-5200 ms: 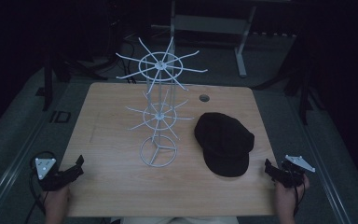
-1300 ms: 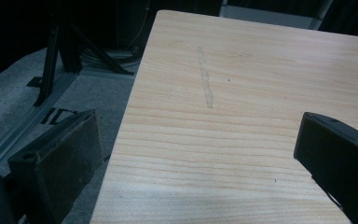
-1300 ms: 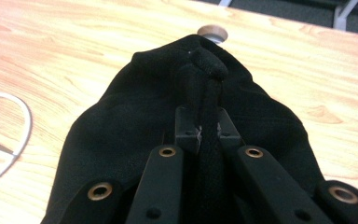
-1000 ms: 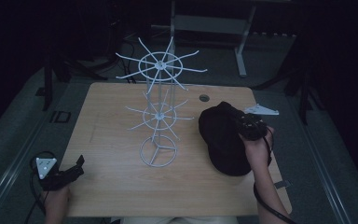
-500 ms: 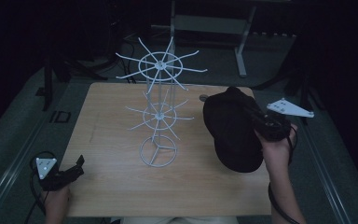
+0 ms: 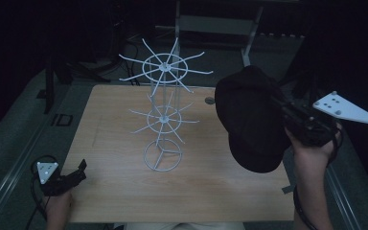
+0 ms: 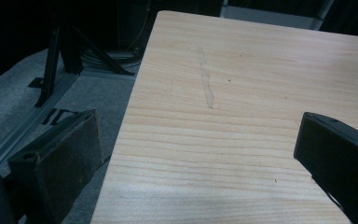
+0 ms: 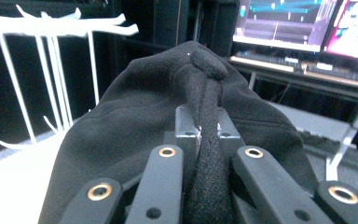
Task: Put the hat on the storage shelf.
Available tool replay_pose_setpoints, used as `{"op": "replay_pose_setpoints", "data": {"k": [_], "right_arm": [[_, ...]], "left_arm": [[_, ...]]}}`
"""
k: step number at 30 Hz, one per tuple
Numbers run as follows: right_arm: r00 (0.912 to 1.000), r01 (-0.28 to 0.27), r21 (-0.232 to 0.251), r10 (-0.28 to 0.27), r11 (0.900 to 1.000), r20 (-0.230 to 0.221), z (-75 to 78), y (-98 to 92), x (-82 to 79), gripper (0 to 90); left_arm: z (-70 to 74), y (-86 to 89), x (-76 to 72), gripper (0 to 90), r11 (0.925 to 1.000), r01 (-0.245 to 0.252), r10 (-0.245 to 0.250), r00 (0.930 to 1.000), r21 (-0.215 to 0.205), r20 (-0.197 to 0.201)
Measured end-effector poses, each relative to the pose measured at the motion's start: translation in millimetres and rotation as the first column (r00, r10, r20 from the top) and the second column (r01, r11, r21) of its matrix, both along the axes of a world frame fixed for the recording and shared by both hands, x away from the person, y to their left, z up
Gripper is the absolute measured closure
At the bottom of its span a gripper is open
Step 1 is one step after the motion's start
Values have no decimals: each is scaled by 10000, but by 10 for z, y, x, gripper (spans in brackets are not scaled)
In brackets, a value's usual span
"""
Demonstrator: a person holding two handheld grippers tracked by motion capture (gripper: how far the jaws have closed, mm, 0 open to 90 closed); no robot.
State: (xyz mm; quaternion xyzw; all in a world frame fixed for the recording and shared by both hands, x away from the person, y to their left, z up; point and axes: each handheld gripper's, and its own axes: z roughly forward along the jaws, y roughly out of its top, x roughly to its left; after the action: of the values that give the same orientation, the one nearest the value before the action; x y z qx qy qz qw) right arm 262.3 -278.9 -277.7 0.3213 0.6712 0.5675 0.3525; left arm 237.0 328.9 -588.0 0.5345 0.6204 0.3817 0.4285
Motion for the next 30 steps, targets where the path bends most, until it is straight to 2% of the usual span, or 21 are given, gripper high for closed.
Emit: {"op": "replay_pose_setpoints", "data": {"k": [9,16,18,25,30], "right_arm": [[9946,-472,52,465,9989,928,319,83,-244,849],[9823,-930,34,912,9957,1634,562,275,-357,848],[9794,-1126,-10,1111,9936,1685,612,355,-370,848],[9653,-1946,-157,1943,9808,1747,653,628,-385,848],[9559,-2448,-504,2497,9683,1545,558,814,-382,848]], "left_arm": [[0,0,0,14,10000,-15,15,10000,-1,-8],[0,1,1,14,10000,-4,4,10000,-13,-13],[0,1,1,14,10000,3,-3,10000,-15,-12],[0,3,3,14,10000,12,-12,10000,-32,-24],[0,4,0,14,10000,17,-17,10000,-44,-4]]}}
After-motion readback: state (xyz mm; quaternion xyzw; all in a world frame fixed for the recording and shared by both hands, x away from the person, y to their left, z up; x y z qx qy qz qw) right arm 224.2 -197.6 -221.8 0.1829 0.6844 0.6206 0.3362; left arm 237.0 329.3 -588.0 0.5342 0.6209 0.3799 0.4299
